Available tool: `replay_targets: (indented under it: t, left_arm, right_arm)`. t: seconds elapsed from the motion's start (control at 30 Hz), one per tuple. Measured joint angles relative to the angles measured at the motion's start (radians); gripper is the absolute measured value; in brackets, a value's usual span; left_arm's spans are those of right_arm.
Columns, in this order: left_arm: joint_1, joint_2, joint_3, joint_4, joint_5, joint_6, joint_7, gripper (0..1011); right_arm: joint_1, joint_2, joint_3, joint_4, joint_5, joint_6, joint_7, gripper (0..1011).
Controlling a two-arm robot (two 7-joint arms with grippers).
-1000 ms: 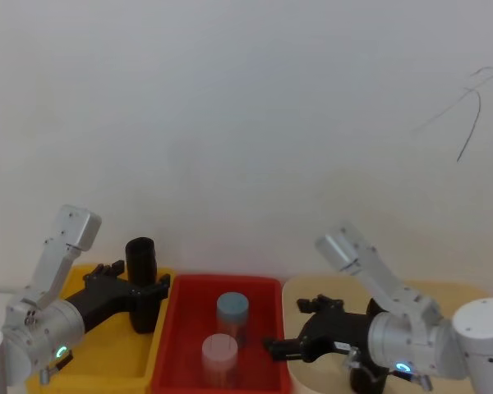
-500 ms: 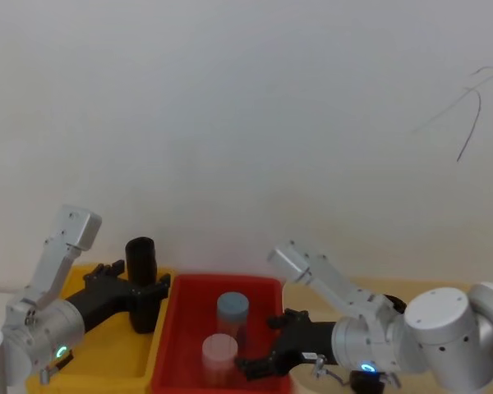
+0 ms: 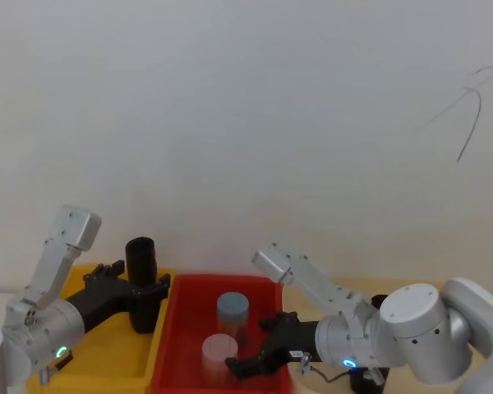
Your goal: Pick up the garbage bag with the one hand and transfer it to the other hand.
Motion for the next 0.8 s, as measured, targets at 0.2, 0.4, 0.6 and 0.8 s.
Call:
replay_targets:
  t: [0.2,0.4,0.6,0.8]
  left_arm:
    - [0.000,0.000,0.000,0.000,0.000,0.000,0.000,1002]
    - [0.000,0.000,0.000,0.000,0.000,0.000,0.000,1001]
    - [0.000,0.000,0.000,0.000,0.000,0.000,0.000,1002]
    - [0.000,0.000,0.000,0.000,0.000,0.000,0.000,1001]
  right_arm:
    - [0.013,-0.027,-0.001,0.053,-0.007,-0.012,-0.004,1001]
    - [0.027,-0.051,-0.001,0.099,-0.014,-0.024,-0.005,1001]
    - [0.035,-0.066,-0.004,0.127,-0.020,-0.032,0.000,1001]
    - [0.043,-0.075,-0.012,0.136,-0.028,-0.038,0.015,1001]
